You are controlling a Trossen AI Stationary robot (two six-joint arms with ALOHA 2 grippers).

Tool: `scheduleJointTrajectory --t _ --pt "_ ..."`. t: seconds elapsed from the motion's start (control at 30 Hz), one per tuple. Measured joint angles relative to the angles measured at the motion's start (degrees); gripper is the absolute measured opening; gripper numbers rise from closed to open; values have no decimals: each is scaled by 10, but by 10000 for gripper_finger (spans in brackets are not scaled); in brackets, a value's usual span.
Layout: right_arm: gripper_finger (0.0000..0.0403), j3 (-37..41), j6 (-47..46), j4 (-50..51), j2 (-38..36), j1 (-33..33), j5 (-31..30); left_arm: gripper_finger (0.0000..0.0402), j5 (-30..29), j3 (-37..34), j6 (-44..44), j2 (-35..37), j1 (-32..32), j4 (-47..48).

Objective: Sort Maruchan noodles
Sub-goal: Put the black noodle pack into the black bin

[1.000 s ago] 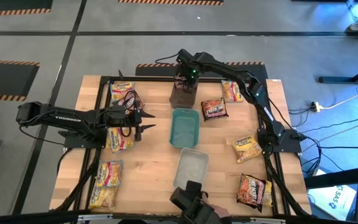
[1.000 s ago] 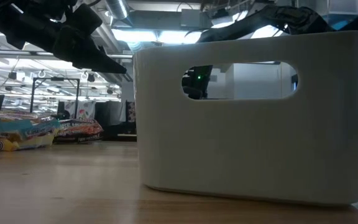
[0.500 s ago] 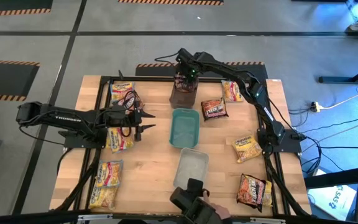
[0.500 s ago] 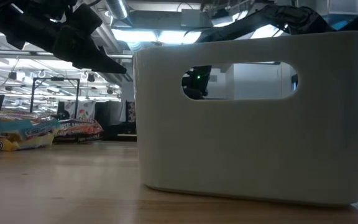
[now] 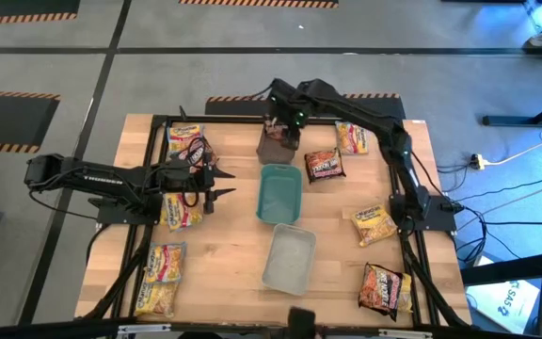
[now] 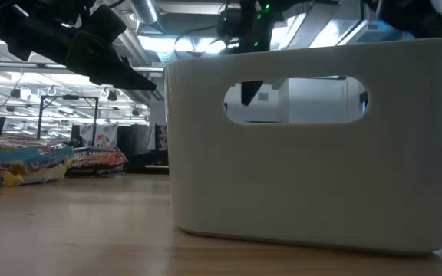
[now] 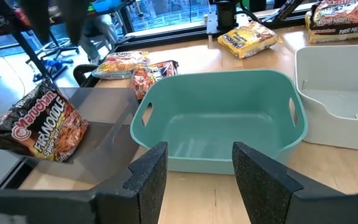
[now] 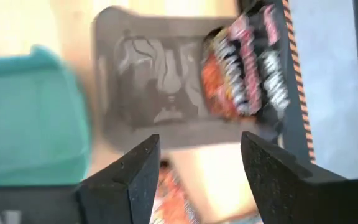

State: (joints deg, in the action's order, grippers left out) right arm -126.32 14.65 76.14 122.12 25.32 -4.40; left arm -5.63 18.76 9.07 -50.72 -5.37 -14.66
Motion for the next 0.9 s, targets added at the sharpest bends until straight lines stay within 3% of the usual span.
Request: scheduleJointTrajectory --t 0.13,0.4,0.53,0.73,0.9 --pt "204 95 -33 -8 -73 -27 1 175 0 0 0 0 0 0" --pt "204 434 -117 -189 -311 -46 -5 175 0 0 0 0 0 -2" --pt "204 562 -174 -252 -415 -50 -5 175 0 0 0 0 0 -11" --pt "204 693 -276 -285 -528 -66 0 175 1 0 -11 -1 0 -37" --pt "204 759 -372 -288 -578 -159 10 175 9 0 -19 -33 0 -63"
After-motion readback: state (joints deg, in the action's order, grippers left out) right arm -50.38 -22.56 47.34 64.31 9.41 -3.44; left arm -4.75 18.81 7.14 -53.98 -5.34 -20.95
